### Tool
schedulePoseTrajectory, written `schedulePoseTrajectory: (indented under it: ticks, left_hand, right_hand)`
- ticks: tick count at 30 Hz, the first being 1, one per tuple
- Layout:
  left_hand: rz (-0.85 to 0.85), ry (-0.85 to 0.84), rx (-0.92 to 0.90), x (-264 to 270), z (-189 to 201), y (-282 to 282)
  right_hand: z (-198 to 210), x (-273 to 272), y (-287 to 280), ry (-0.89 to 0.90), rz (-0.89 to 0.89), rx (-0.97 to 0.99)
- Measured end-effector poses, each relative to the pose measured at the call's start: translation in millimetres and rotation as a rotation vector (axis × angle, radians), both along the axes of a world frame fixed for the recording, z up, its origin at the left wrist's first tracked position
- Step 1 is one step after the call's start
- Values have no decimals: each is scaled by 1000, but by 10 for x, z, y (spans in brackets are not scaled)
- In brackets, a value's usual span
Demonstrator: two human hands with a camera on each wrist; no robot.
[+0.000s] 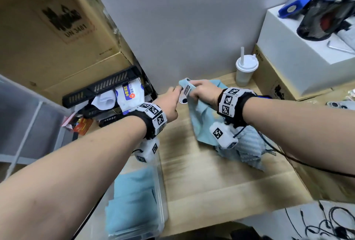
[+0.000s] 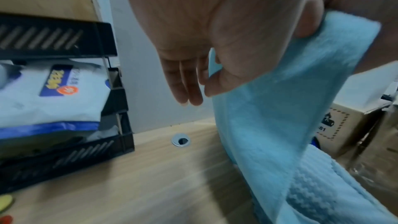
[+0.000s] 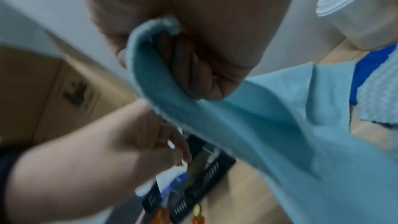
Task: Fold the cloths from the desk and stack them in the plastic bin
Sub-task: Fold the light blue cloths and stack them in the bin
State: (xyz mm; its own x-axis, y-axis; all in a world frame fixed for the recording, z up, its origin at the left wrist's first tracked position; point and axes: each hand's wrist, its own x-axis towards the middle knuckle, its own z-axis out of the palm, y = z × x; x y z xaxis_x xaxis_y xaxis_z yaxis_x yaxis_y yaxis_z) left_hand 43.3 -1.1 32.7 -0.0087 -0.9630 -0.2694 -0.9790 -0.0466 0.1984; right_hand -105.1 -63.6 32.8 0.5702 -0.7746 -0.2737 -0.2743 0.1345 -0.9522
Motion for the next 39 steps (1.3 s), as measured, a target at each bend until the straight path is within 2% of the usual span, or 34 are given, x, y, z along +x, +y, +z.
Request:
schedulePoseTrajectory:
  ticks: [3, 5, 6, 8, 10, 12, 14, 16, 21, 25, 28, 31, 39]
  left_hand:
    - [86, 11, -91, 180, 108, 23]
    - [134, 121, -176, 311, 160, 33]
    - [102, 206, -223, 356, 197, 25]
    - [-67, 349, -280, 361, 309, 18]
    - [-160, 419, -231, 321, 418, 6]
    - [-73, 493, -159, 297, 474, 35]
    - [73, 507, -76, 268, 510, 89]
    - [140, 533, 24, 296, 496, 133]
    - [309, 649, 65, 353, 406, 196]
    - [337, 620, 136, 410, 339, 305]
    - [316, 456, 132, 549, 228, 374]
    - [362, 295, 21, 720, 179, 417]
    - [382, 147, -60, 933, 399, 487]
  right_hand:
    - [237, 55, -100, 15, 57, 92]
    - [391, 91, -55, 33, 101, 154]
    - [438, 102, -35, 38, 132, 168]
    - [477, 152, -12, 51, 172, 184]
    - [511, 215, 5, 78, 173, 170]
    - [569, 275, 30, 112, 136, 158]
    - [590, 316, 13, 142, 59, 121]
    - [575, 332, 1, 168, 6, 63]
    - [417, 252, -36, 110, -128, -27]
    - [274, 163, -127, 157, -232, -190]
    - [199, 61, -240, 321, -305, -320]
    - [161, -62, -324, 485, -337, -409]
    - [195, -199, -321, 629, -406, -387]
